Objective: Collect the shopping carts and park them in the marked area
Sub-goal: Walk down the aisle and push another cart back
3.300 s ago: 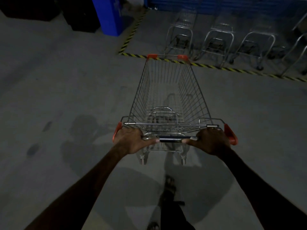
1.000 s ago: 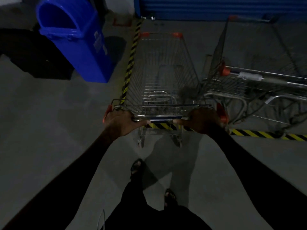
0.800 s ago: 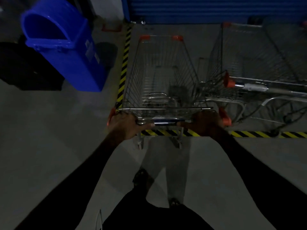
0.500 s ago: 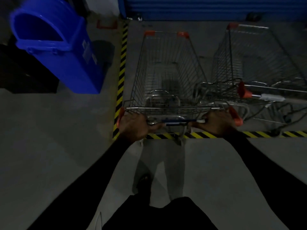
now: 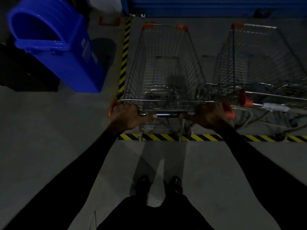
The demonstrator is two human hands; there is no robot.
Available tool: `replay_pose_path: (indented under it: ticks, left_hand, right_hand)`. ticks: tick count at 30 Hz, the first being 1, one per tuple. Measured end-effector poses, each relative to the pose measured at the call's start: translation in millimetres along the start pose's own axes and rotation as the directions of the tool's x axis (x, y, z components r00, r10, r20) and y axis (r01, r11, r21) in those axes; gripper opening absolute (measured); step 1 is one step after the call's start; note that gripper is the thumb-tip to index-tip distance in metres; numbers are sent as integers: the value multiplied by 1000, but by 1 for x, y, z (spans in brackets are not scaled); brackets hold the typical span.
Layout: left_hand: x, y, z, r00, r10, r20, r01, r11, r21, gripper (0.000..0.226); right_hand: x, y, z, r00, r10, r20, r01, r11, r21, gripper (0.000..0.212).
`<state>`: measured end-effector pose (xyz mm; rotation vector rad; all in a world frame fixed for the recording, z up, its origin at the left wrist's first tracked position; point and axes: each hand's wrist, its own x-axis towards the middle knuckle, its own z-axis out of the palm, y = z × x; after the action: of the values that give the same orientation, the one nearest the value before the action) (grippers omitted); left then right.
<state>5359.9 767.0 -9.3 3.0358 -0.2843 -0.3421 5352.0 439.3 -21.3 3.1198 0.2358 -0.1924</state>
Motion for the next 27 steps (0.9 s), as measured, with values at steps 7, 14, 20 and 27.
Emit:
replay_pose_path:
  ticks: [7, 14, 20, 27]
  left_hand:
    - [30, 10, -17, 992, -21, 122, 14, 998, 59, 77]
    - [68, 7, -19, 985, -70, 155, 58, 995, 77, 123]
    - [84, 3, -16, 989, -77, 124, 68, 995, 76, 111]
    - [87, -1, -18, 993, -48, 103, 40, 996, 81, 108]
  right_hand:
    - [37, 13, 5, 995, -23, 96, -2, 968, 252, 84]
    - [68, 19, -4, 998, -29, 58, 13, 965, 262, 82]
    - [83, 24, -7, 994, -25, 102, 6, 985, 175, 99]
    - [91, 23, -3, 994, 5, 111, -24, 985, 168, 108]
